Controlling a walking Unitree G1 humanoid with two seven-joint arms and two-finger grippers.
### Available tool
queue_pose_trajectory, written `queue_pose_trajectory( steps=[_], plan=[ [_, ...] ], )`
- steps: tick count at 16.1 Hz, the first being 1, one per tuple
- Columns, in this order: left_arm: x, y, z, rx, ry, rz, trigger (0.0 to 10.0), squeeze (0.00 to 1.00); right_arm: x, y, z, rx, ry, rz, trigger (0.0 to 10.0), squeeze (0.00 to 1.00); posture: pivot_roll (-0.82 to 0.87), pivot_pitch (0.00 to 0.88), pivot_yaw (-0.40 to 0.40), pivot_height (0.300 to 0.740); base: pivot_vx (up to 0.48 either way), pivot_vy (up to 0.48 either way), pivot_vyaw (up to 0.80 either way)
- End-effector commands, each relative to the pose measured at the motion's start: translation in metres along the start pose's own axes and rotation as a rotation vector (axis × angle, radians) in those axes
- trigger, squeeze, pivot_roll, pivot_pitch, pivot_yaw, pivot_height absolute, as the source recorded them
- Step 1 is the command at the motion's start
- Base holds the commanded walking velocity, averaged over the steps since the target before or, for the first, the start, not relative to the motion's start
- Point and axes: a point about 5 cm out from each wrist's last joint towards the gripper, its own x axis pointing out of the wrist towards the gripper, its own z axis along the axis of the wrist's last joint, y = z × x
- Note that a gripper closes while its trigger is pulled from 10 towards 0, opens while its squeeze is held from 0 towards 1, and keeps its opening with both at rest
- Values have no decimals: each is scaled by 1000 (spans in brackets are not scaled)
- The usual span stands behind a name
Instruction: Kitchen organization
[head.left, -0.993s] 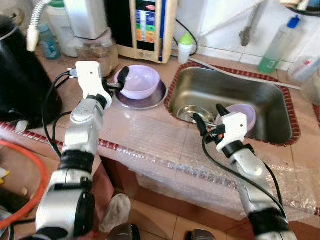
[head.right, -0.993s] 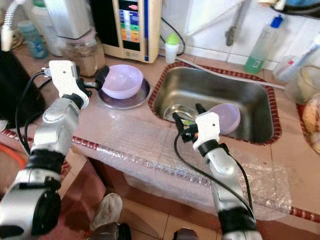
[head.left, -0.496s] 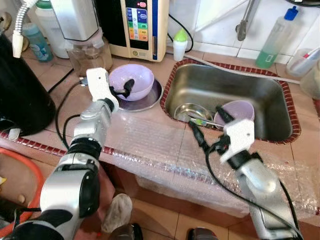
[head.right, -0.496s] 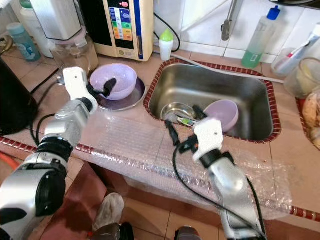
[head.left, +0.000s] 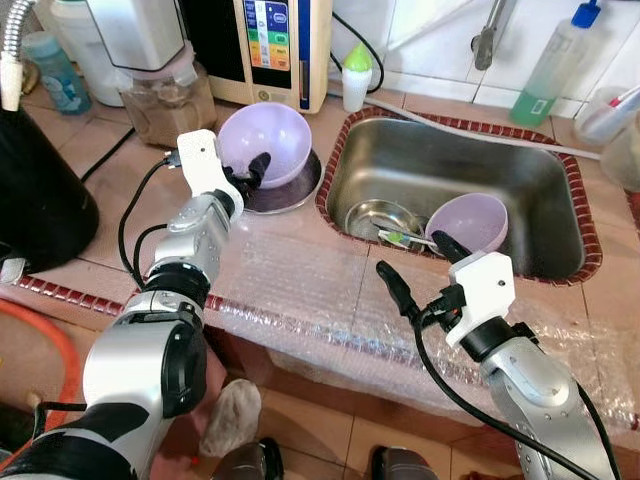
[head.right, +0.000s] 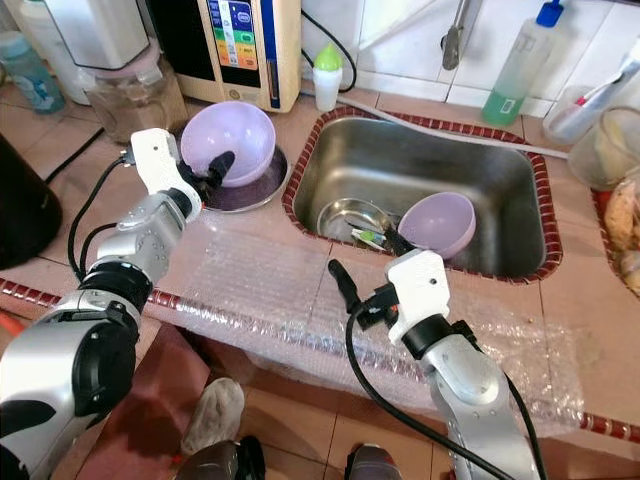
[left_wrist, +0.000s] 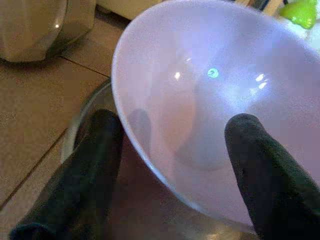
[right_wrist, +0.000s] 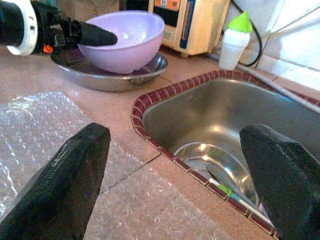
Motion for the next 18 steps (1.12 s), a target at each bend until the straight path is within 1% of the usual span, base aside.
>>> queue_pose_trajectory(
  steps=[1, 6, 9, 10, 14, 15, 18],
  plan=[
    [0, 2, -8, -29, 52, 16, 0, 0, 3, 0, 6, -13, -8, 11, 10000, 0, -288, 159, 30, 740, 0, 0, 0],
    [-2, 7, -9, -39, 73, 14, 0, 0, 10, -1, 7, -12, -5, 17, 10000, 0, -264, 148, 27, 740, 0, 0, 0],
    [-3, 12, -9, -73, 74, 6, 0, 0, 14, 0, 7, -13, -10, 21, 10000, 0, -252, 142, 29, 740, 0, 0, 0],
    [-4, 13, -10, -72, 74, -1, 0, 0, 15, 0, 6, -13, -12, 20, 10000, 0, -249, 139, 29, 740, 0, 0, 0],
    [-9, 18, -16, -34, 109, -42, 0, 0, 20, 1, 5, -15, -15, 23, 10000, 0, -228, 132, 26, 740, 0, 0, 0],
    [-12, 19, -19, 1, 130, -74, 0, 0, 21, 1, 5, -13, -17, 24, 10000, 0, -224, 132, 26, 740, 0, 0, 0],
    [-20, 26, -23, 70, 160, -113, 0, 0, 24, 1, 4, -12, -20, 26, 10000, 0, -210, 128, 27, 740, 0, 0, 0]
  ],
)
